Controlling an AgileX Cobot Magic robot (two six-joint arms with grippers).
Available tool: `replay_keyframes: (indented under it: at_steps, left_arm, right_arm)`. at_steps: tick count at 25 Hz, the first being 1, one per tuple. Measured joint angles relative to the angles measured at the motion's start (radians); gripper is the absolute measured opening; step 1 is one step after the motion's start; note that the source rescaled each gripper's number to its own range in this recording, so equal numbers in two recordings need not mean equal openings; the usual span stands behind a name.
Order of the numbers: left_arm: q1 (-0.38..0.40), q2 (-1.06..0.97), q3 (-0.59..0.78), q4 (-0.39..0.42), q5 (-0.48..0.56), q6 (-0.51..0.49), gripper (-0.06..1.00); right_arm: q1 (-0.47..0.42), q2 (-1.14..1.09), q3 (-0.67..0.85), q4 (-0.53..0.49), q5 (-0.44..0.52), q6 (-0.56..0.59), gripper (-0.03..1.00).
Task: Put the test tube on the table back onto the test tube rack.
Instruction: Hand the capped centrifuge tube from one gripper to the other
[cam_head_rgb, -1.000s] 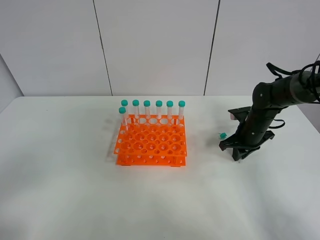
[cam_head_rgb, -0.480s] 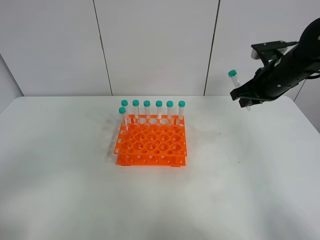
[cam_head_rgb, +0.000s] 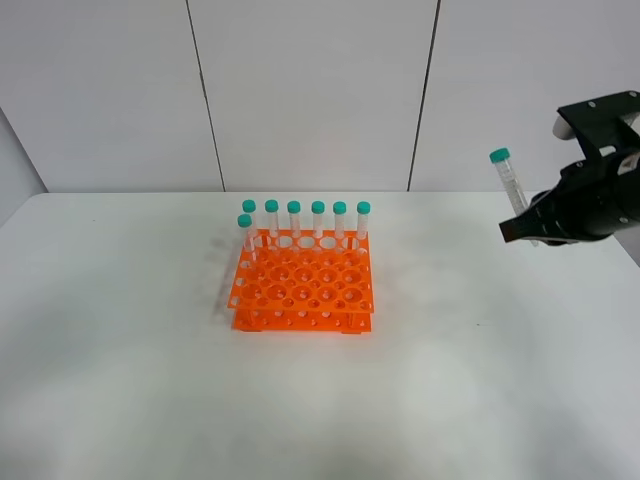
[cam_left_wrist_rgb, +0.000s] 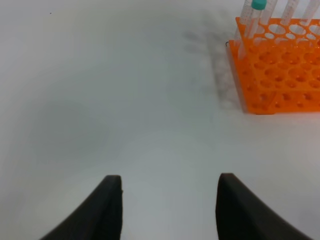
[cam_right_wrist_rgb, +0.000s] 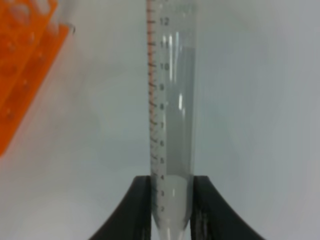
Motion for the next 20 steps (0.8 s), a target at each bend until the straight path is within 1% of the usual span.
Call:
replay_keyframes:
  at_steps: [3,5,8,10,12,15,20]
  left_arm:
    - [0.0,0.0,0.0,0.0,0.0,0.0,0.72]
    - [0.0,0.0,0.0,0.0,0.0,0.0,0.72]
    - [0.0,0.0,0.0,0.0,0.0,0.0,0.72]
    - [0.0,0.0,0.0,0.0,0.0,0.0,0.72]
    - [0.0,0.0,0.0,0.0,0.0,0.0,0.72]
    - [0.0,0.0,0.0,0.0,0.0,0.0,0.72]
    - [0.0,0.0,0.0,0.0,0.0,0.0,0.72]
  right_arm:
    - [0.0,-0.127,0.124,0.043,-0.06,-0.016,0.01]
    - [0.008,-0.219,0.186,0.066,-0.089,-0.075,0.01]
    - [0.084,-0.359,0.251,0.078,-0.128,-0.217,0.01]
    - [0.151,-0.42,0.291,0.088,-0.138,-0.272,0.01]
    - [0.197,-0.461,0.333,0.091,-0.136,-0.257,0.01]
    - [0.248,-0.498,0.384,0.087,-0.129,-0.176,0.01]
    - [0.317,-0.514,0.399,0.069,-0.114,-0.062,0.01]
